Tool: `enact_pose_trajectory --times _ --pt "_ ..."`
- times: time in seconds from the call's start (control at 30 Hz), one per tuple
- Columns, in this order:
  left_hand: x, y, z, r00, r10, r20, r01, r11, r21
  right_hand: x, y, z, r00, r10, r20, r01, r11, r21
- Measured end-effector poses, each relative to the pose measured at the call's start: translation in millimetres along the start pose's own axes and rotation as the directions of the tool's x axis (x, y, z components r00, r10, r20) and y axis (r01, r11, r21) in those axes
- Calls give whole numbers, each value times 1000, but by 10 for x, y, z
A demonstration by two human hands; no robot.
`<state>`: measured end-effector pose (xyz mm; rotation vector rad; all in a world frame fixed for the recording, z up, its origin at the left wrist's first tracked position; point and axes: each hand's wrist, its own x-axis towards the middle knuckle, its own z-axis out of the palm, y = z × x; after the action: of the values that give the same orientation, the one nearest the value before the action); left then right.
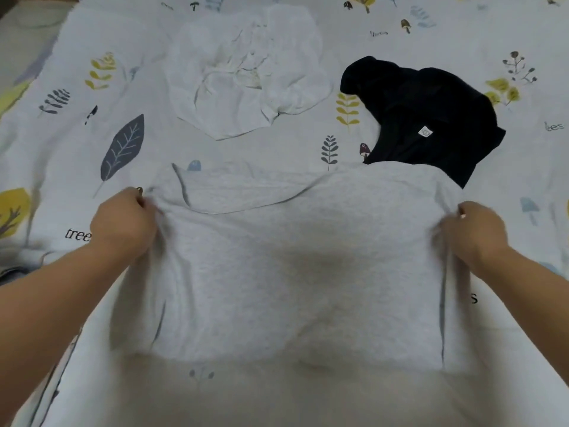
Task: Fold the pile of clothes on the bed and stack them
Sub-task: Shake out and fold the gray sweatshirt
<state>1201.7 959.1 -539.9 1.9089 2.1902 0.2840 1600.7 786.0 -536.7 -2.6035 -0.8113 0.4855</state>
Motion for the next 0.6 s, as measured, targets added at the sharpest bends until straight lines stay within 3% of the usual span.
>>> enact_pose_trajectory --times 0.1,0.23,0.37,0.43,0.53,0.6 --pt "94 -35 -35 983 -152 -100 143 986 -85 65 2 -98 984 93 -151 -66 982 177" --pt "-80 17 8 973 -218 72 223 973 -61 -109 15 -54 983 178 35 -181 979 98" --pt "-560 -35 6 988 -101 118 109 992 -66 -649 94 -32 989 112 95 -116 993 35" --pt "-795 -184 -7 992 -59 108 62 998 -30 -943 163 -7 981 146 127 -148 989 5" --pt "-1067 -399 12 988 -67 139 65 998 17 -1274 235 94 965 189 180 -186 982 -34" --pt "-1203 -483 28 976 -79 204 79 997 10 -1387 253 141 959 181 218 -191 981 29"
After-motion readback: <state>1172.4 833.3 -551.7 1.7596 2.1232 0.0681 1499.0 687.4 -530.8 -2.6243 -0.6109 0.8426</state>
